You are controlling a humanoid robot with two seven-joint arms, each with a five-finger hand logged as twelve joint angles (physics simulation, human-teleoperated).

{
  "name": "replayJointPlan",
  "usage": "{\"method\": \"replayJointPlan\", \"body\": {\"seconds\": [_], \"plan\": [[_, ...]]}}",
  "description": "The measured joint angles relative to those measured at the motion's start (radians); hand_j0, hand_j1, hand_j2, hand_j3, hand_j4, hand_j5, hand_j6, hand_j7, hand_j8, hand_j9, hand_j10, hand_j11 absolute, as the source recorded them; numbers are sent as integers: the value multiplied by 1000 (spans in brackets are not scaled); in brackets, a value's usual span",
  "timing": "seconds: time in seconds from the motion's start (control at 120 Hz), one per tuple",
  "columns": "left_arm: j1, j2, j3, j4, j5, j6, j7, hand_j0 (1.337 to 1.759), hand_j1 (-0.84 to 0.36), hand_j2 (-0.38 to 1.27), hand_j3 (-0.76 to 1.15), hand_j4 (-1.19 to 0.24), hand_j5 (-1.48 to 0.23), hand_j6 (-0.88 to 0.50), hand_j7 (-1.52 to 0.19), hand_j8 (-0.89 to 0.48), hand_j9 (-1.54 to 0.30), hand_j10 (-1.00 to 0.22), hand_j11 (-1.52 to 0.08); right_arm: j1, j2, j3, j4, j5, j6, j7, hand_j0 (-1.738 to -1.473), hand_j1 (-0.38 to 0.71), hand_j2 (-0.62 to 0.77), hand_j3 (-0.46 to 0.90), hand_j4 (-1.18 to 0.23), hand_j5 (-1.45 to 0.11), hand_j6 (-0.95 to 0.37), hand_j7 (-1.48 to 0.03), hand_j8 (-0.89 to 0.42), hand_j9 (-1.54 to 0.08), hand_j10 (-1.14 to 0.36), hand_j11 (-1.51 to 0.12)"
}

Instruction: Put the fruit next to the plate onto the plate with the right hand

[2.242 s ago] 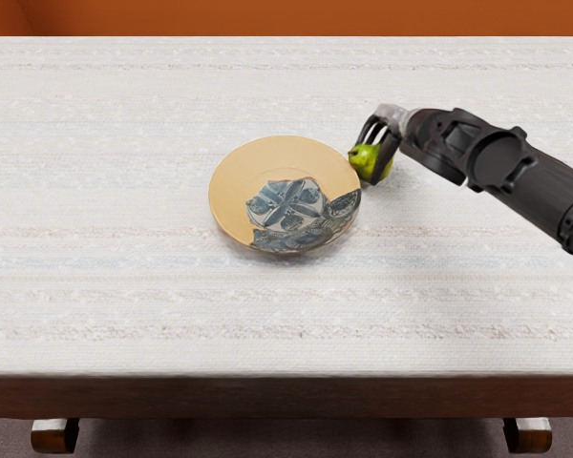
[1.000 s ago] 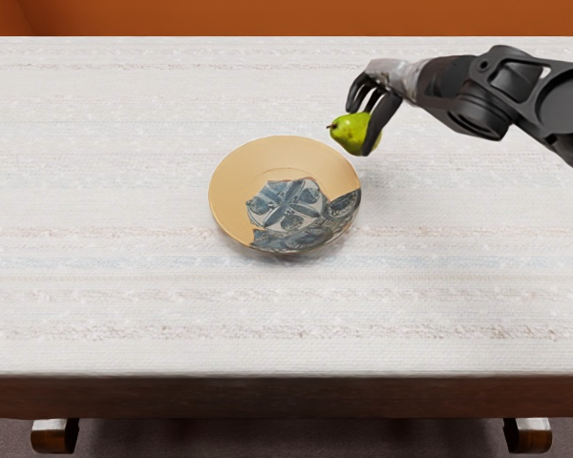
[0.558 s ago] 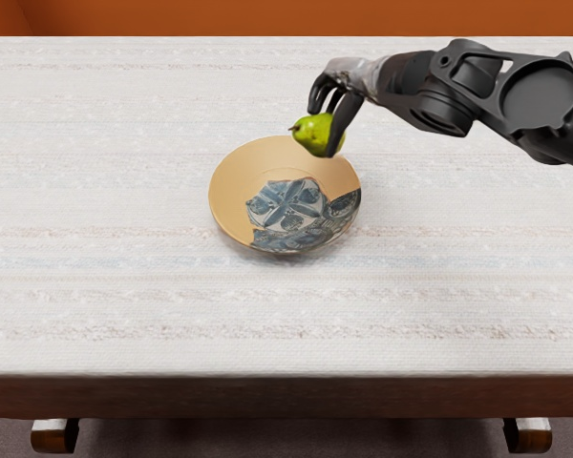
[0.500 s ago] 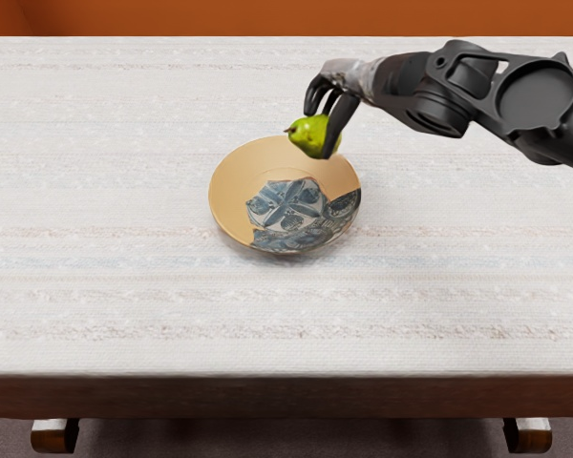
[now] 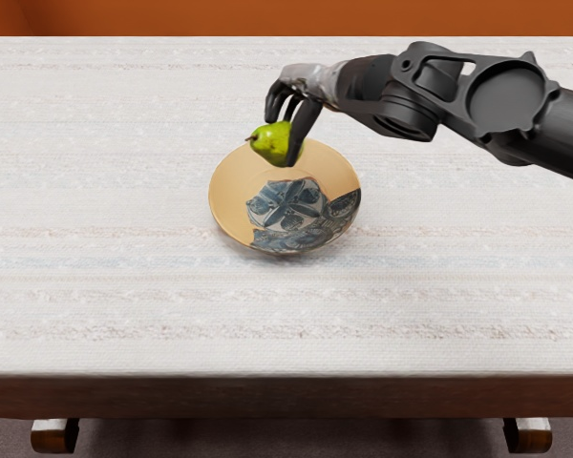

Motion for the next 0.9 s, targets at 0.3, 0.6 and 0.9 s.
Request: {"method": "replayJointPlan", "body": {"seconds": [0.3,0.6,0.9], "plan": [[0,0,0,0,0,0,0,1658,334,3,0,-13,-17,-13,-17,-13,-17,-13,-17,2,17,27,10,5,-37,0,-1658,-52,290,0,-429,-628,-229,-583,-191,-616,-310,-630],[0,0,0,0,0,0,0,1658,334,2,0,-13,-17,-13,-17,-13,-17,-13,-17,-9,-21,42,105,109,-21,-25,-1658,-281,67,0,-100,-145,-54,-134,-45,-142,-72,-145],[0,0,0,0,0,0,0,1658,334,2,0,-13,-17,-13,-17,-13,-17,-13,-17,-54,-302,147,385,419,336,-61,-1658,-334,15,0,-24,-33,-14,-31,-11,-33,-17,-33]]}}
